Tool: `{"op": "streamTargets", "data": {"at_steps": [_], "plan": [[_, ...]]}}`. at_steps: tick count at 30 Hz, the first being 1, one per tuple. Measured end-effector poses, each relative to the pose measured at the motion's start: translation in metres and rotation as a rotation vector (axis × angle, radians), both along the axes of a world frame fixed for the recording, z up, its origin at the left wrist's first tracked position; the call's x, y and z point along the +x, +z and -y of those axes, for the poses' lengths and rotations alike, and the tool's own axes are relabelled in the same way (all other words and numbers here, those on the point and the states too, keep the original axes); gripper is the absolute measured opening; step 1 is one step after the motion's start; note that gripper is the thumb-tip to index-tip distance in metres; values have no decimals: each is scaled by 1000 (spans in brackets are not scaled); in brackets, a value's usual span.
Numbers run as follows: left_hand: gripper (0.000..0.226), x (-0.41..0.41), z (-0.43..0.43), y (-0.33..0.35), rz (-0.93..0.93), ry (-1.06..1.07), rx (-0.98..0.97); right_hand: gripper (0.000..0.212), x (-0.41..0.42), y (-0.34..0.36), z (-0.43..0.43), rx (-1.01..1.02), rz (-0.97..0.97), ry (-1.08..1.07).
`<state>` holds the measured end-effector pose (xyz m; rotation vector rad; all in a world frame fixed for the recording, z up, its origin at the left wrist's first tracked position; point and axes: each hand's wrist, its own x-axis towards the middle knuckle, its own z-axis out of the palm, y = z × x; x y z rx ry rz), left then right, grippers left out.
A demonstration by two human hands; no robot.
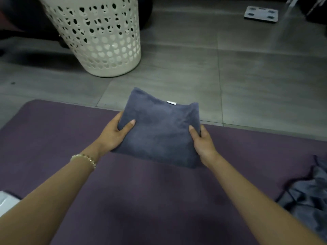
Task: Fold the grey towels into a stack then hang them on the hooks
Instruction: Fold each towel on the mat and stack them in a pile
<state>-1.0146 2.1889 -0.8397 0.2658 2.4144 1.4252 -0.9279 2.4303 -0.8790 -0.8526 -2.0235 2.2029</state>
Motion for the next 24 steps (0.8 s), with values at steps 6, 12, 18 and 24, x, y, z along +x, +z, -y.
{"op": "streamTargets", "data": {"at_steps": [6, 12, 18, 24], "plan": [[68, 21, 16, -88, 25, 132, -393, 48, 14, -61, 25, 560, 273, -180], [91, 63, -11, -128, -301, -254, -717, 62, 11, -87, 63, 1222, -24, 450], [96, 60, -18, -138, -247, -298, -799, 84, 18, -120, 44, 1253, 151, 564], [96, 52, -21, -135, -200, -314, -830, 90, 21, -102, 21, 1149, 148, 393]]}}
